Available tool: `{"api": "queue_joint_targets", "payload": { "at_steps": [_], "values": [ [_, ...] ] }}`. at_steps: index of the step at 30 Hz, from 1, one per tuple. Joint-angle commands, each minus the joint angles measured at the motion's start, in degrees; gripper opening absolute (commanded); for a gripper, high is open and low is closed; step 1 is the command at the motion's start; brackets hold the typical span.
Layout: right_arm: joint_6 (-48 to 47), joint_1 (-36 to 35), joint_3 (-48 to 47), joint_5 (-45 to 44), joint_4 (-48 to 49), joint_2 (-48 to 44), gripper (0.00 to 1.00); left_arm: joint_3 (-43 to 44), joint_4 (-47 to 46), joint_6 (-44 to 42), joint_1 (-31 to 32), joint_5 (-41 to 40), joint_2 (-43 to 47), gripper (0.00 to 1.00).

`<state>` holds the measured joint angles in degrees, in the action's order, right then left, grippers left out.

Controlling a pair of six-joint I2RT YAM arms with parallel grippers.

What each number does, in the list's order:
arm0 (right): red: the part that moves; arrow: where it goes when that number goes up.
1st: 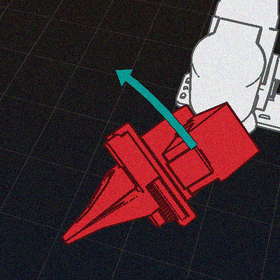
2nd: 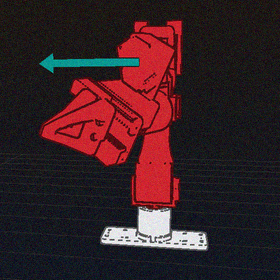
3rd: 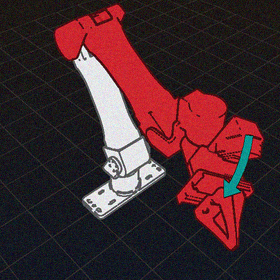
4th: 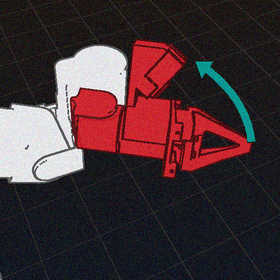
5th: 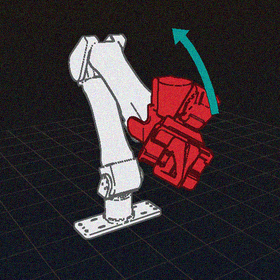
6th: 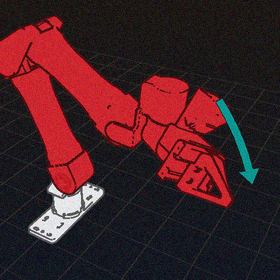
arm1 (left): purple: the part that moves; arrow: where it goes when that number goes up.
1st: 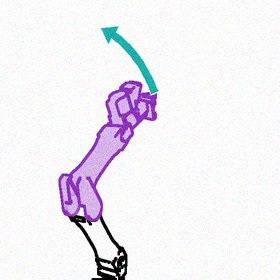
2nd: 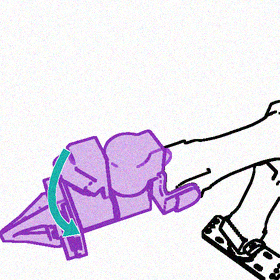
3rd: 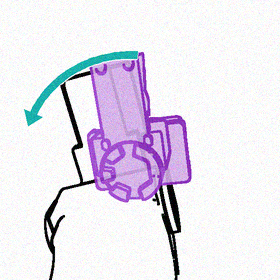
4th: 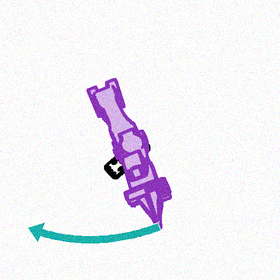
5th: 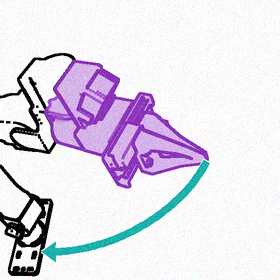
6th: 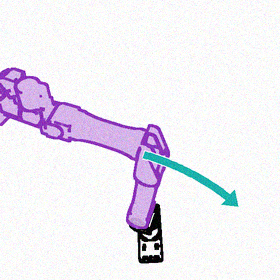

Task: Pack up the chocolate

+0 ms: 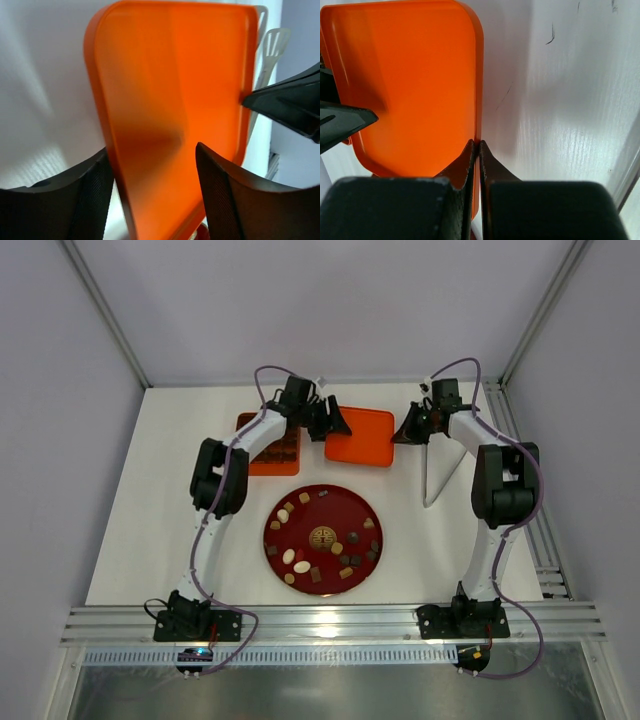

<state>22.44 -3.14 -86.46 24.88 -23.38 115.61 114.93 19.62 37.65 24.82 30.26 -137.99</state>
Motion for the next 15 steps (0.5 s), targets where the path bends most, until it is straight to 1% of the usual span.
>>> {"api": "queue_joint_targets", "payload": {
  "at_steps": [1, 5, 7, 9, 10, 13, 15],
  "values": [
    [2.0, -0.1, 0.6, 3.3, 3.8, -4.8, 0.04, -0.6, -5.1, 3.7, -0.1, 4.4, 5.0, 0.57],
    [2.5, -0.9, 1.4, 3.3, 4.3, -6.4, 0.04, -2.1, -6.3, 5.3, -0.1, 5.3, 7.5, 0.48],
    [2.5, -1.6, 1.5, 3.2, 4.1, -7.3, 0.04, -2.9, -6.3, 5.9, -0.1, 5.5, 8.3, 0.38],
    [2.5, -2.4, 1.7, 2.5, 4.0, -7.9, 0.04, -3.7, -6.3, 6.6, -0.1, 6.4, 9.3, 0.32],
    [2.4, -2.7, 1.8, 2.4, 3.9, -8.7, 0.04, -4.1, -6.3, 6.8, -0.1, 6.5, 9.6, 0.18],
    [2.2, -3.8, 2.5, 1.5, 3.6, -9.8, 0.04, -5.7, -6.3, 7.7, -0.1, 7.3, 11.5, 0.0],
    [1.6, -4.8, 3.1, -0.4, 2.6, -11.3, 0.06, -6.9, -6.3, 8.2, -0.1, 7.7, 13.5, 0.0]
  ]
}}
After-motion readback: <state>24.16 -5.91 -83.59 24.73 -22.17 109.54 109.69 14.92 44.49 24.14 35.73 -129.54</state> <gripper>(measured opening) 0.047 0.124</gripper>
